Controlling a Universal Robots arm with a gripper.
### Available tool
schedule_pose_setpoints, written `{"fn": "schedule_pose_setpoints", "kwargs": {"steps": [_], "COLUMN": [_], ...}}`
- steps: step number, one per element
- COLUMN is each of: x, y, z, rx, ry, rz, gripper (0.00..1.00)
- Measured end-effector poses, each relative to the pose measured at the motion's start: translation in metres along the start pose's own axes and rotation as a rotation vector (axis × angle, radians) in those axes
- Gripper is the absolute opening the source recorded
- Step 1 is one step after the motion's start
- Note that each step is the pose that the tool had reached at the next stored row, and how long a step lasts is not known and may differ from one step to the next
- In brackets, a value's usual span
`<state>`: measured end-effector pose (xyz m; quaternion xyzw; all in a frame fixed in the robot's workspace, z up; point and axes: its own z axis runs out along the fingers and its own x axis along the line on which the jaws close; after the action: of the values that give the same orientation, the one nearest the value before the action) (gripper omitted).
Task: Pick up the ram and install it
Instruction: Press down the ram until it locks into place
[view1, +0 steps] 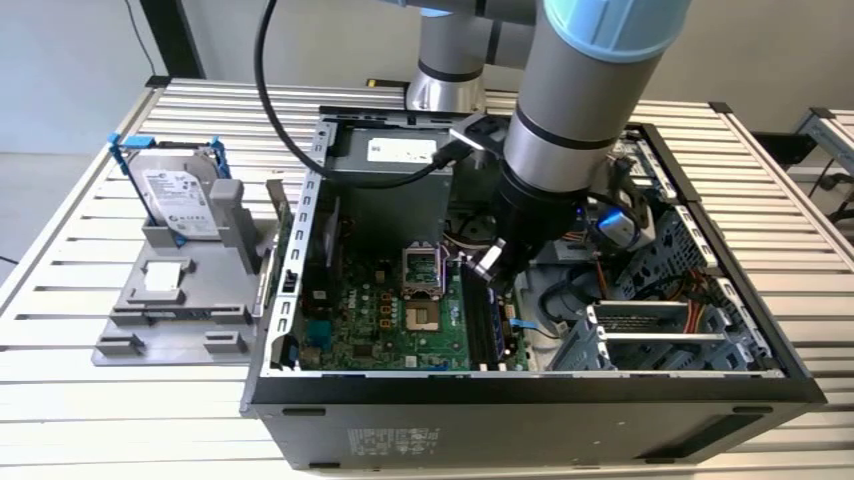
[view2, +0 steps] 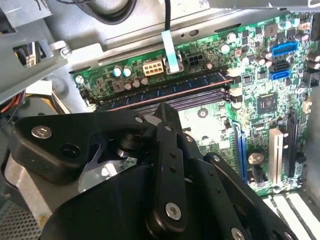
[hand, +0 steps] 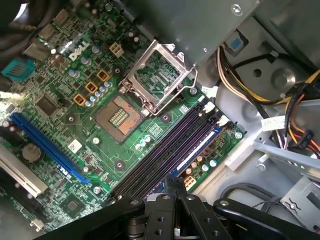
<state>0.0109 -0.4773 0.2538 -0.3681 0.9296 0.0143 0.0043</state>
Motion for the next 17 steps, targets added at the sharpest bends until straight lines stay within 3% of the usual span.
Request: {"fn": "schedule_pose_setpoints", "kwargs": {"steps": [17], "x": [-0.0003], "y": [-0.0003], "z": [-0.0003], "rx": [-0.0051], "ry": [0.0007], "rz": [-0.19], "gripper": [0.0]}}
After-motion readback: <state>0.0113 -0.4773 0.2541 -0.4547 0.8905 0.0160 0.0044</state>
